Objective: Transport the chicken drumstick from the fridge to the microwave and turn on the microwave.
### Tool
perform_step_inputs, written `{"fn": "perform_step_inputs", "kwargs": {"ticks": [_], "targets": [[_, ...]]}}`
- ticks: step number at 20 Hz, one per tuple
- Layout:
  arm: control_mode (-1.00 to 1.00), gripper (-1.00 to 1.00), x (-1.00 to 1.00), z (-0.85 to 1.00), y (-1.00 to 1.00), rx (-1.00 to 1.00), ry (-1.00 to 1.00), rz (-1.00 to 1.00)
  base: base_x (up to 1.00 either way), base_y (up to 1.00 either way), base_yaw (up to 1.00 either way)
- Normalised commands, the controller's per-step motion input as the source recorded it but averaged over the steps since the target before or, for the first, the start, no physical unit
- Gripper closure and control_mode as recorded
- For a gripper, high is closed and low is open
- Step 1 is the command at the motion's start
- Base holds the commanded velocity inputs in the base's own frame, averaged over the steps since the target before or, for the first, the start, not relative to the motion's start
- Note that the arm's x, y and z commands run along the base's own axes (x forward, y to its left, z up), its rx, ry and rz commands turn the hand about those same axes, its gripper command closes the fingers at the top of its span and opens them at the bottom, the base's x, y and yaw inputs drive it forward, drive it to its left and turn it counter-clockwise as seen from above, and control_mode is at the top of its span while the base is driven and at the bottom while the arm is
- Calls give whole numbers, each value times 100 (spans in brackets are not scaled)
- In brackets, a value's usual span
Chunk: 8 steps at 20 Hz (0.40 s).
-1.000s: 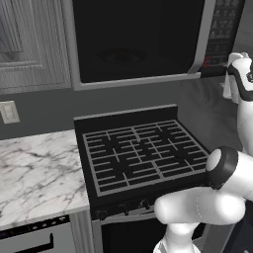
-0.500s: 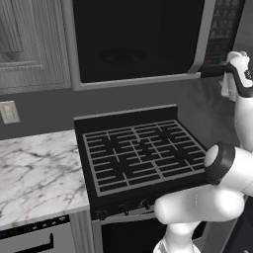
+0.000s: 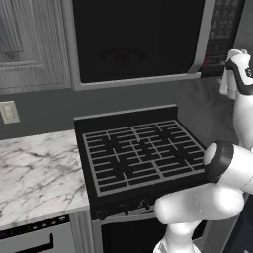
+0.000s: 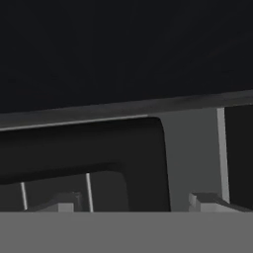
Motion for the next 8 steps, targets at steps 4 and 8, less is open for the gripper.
{"fn": "perform_step_inputs", "kwargs": {"ticks": [4,8], "targets": [[-100,-100,10,0,-22,5,0,7,0,0,0],[-100,-100,11,0,-8,5,0,7,0,0,0]]}}
